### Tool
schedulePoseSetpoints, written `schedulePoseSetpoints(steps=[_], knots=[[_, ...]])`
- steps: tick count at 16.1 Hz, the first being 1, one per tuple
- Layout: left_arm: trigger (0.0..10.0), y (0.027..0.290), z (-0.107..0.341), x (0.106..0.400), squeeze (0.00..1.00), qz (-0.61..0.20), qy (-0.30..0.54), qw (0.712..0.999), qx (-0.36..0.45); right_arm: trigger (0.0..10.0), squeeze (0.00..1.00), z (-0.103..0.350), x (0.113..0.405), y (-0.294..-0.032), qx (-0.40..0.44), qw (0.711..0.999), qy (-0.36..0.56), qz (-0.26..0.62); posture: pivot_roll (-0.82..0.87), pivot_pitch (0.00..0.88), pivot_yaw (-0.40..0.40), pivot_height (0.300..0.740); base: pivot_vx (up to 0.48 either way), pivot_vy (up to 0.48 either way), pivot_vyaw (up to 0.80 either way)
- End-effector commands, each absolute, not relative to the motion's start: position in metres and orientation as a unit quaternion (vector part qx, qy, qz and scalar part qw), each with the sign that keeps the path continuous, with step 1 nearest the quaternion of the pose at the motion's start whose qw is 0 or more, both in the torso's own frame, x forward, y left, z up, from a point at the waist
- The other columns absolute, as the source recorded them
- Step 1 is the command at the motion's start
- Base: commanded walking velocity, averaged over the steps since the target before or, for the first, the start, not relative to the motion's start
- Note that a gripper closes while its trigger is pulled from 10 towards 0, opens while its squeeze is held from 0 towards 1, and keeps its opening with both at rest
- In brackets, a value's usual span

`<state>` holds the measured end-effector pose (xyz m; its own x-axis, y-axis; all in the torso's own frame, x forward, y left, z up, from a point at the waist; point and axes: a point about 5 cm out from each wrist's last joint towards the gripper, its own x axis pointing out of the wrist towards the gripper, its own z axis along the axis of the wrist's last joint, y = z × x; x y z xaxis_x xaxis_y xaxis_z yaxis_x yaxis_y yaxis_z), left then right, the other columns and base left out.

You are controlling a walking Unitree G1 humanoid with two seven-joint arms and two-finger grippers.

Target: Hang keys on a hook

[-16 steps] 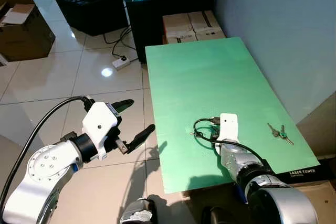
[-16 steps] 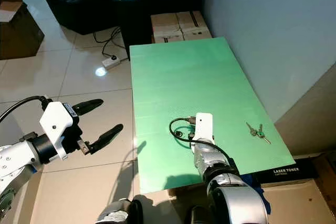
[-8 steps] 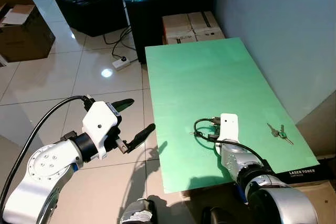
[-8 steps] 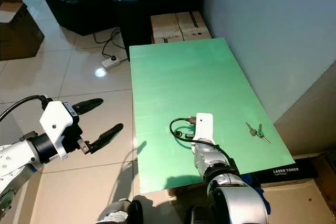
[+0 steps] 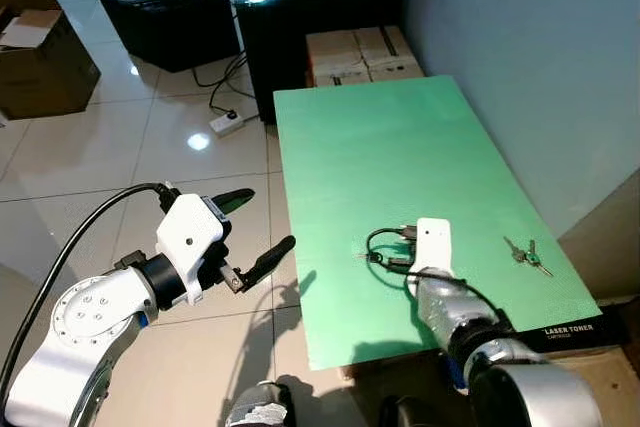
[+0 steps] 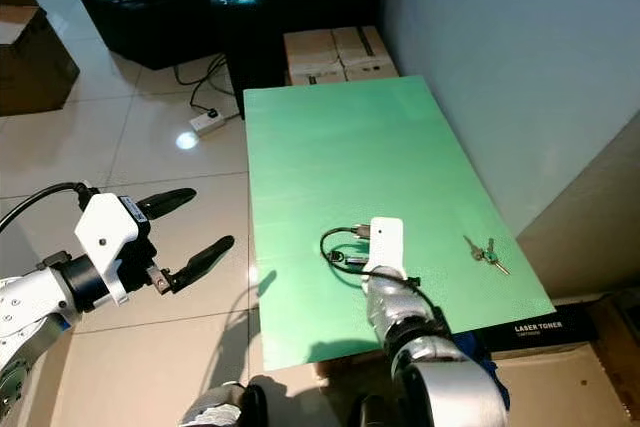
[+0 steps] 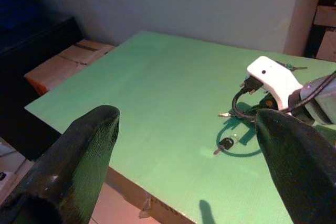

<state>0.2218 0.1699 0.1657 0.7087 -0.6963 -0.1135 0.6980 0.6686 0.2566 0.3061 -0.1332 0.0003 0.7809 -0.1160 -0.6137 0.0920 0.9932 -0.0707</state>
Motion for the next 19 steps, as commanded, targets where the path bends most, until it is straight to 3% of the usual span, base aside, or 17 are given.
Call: schedulePoseSetpoints(steps=[1, 2, 3, 4, 5, 9, 12, 19], knots=[[10.0, 0.176, 0.168, 0.223, 0.0, -0.369, 0.0, 0.918, 0.148, 10.0, 0.0, 0.008, 0.311, -0.132, -0.02, 0.954, 0.291, -0.065, 0.2, 0.099, 0.057, 0.74, 0.0, 0.0, 0.0], [10.0, 0.176, 0.168, 0.223, 0.0, -0.368, 0.0, 0.918, 0.149, 10.0, 0.0, 0.011, 0.313, -0.134, -0.029, 0.958, 0.278, -0.069, 0.2, 0.104, 0.06, 0.74, 0.0, 0.0, 0.0], [10.0, 0.178, 0.169, 0.223, 0.0, -0.369, 0.001, 0.917, 0.149, 10.0, 0.36, 0.014, 0.316, -0.136, -0.031, 0.96, 0.27, -0.073, 0.2, 0.111, 0.061, 0.74, 0.0, 0.0, 0.0], [10.0, 0.178, 0.169, 0.223, 0.0, -0.369, 0.002, 0.917, 0.15, 10.0, 0.36, 0.015, 0.317, -0.137, -0.028, 0.96, 0.268, -0.073, 0.2, 0.111, 0.061, 0.74, 0.0, 0.0, 0.0], [10.0, 0.178, 0.169, 0.223, 0.0, -0.369, 0.001, 0.917, 0.15, 10.0, 1.0, 0.016, 0.317, -0.138, -0.022, 0.961, 0.266, -0.074, 0.2, 0.108, 0.063, 0.74, 0.0, 0.0, 0.0], [10.0, 0.178, 0.169, 0.222, 0.0, -0.37, 0.0, 0.917, 0.15, 10.0, 1.0, 0.024, 0.323, -0.156, -0.013, 0.969, 0.238, -0.071, 0.21, 0.112, 0.07, 0.74, 0.0, 0.0, 0.0], [10.0, 0.18, 0.171, 0.222, 0.0, -0.366, -0.001, 0.918, 0.153, 10.0, 1.0, 0.038, 0.332, -0.185, -0.019, 0.977, 0.208, -0.054, 0.22, 0.124, 0.074, 0.74, 0.0, 0.0, 0.0], [10.0, 0.181, 0.173, 0.221, 0.0, -0.367, 0.0, 0.917, 0.154, 10.0, 1.0, 0.037, 0.328, -0.19, -0.08, 0.967, 0.214, 0.116, 0.23, 0.136, 0.079, 0.74, 0.0, 0.0, 0.0]])
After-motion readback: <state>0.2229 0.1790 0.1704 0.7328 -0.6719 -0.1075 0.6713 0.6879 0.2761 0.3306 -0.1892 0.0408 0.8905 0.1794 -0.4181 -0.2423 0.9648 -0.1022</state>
